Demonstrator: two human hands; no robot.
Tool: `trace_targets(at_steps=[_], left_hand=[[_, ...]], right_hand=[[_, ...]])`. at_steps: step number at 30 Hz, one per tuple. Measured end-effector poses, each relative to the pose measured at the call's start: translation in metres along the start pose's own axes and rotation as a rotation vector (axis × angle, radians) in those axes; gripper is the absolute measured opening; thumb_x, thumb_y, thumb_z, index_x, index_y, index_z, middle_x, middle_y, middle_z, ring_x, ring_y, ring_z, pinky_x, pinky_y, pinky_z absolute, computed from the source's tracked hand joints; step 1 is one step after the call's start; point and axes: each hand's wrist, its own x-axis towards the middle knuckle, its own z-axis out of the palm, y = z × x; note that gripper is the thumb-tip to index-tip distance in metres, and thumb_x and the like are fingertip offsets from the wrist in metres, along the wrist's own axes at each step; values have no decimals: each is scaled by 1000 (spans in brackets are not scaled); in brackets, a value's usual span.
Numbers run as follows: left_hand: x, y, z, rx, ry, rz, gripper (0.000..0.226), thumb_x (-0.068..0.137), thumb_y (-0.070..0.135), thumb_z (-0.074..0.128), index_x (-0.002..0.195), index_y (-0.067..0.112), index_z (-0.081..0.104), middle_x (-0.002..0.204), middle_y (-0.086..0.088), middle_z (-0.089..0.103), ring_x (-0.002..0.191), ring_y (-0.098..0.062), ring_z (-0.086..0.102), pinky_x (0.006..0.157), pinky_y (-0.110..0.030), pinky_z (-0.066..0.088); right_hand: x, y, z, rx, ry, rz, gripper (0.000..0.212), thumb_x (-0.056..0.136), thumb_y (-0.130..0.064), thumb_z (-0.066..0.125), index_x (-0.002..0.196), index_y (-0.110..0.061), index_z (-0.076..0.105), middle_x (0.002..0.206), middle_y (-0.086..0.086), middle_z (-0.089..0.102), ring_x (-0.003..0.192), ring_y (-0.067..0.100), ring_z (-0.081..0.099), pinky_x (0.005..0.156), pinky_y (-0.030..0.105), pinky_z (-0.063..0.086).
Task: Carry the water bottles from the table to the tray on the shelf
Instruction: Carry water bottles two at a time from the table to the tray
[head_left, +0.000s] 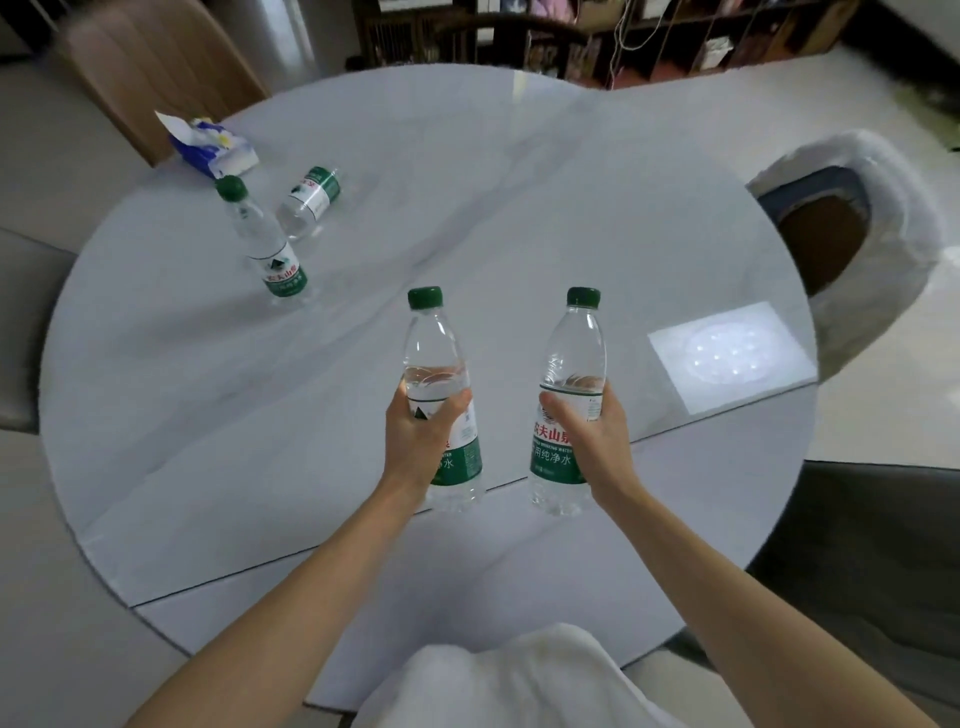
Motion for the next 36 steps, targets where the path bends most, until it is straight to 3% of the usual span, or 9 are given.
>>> trace_targets(at_steps=[6, 9, 13, 18, 23, 25, 28, 31, 36], left_hand=[[-41, -7, -2, 26, -242, -17, 37, 63, 37, 74, 98, 27, 68, 94, 5, 73, 90, -15, 70, 83, -34, 55], [-72, -21, -3, -7, -360, -96, 35, 63, 35, 74, 96, 26, 69, 94, 6, 73, 91, -15, 68, 82, -33, 53], [-121, -33, 14, -10, -557, -215, 30, 69, 31, 72, 96, 20, 71, 88, 0, 73, 83, -19, 70, 76, -36, 55], [-186, -52, 58, 104, -827, -307, 35, 72, 32, 71, 101, 14, 69, 89, -11, 71, 82, -28, 68, 79, -42, 56], [-262, -82, 112, 262, -1097, -321, 38, 81, 31, 70, 112, 9, 64, 83, -9, 69, 75, -26, 68, 68, -36, 55], [-298, -96, 139, 302, -1175, -323, 29, 88, 24, 65, 113, 9, 63, 84, -7, 69, 72, -21, 69, 65, -34, 55], [-358, -121, 179, 338, -1246, -362, 27, 89, 23, 64, 111, 8, 62, 91, -15, 70, 79, -28, 70, 72, -40, 57], [-423, -149, 223, 355, -1271, -406, 39, 80, 31, 70, 111, 9, 62, 103, -21, 69, 95, -39, 68, 86, -51, 56], [-517, -181, 298, 375, -1336, -434, 24, 88, 26, 64, 108, 12, 62, 100, -18, 70, 93, -36, 68, 86, -50, 56]], right_hand=[[-84, 16, -21, 17, 200, -48, 34, 73, -21, 77, 100, -18, 58, 86, 2, 69, 72, 9, 69, 63, 22, 57], [-135, 36, -28, 50, 328, -17, 31, 81, -16, 75, 107, -14, 57, 91, 5, 69, 75, 11, 69, 63, 22, 57], [-203, 53, -49, 91, 462, 35, 29, 82, -20, 74, 106, -16, 58, 95, 9, 71, 84, 24, 72, 73, 37, 60], [-285, 65, -92, 228, 674, 14, 30, 84, -16, 72, 109, -15, 56, 91, 9, 69, 74, 19, 71, 60, 25, 57], [-368, 93, -156, 318, 936, 16, 28, 85, -16, 70, 107, -12, 54, 92, 12, 68, 71, 18, 71, 60, 28, 58], [-401, 109, -187, 361, 1016, 18, 24, 85, -17, 70, 103, -13, 54, 93, 15, 67, 75, 24, 71, 63, 34, 59], [-449, 130, -238, 413, 1088, 9, 21, 85, -15, 70, 99, -14, 55, 93, 16, 68, 78, 29, 71, 67, 39, 60], [-493, 147, -296, 386, 1123, 15, 25, 85, -12, 70, 103, -10, 54, 89, 10, 69, 71, 18, 73, 59, 29, 58], [-542, 166, -396, 347, 1146, 31, 21, 85, -14, 71, 99, -17, 56, 92, 9, 70, 71, 13, 73, 57, 23, 56]])
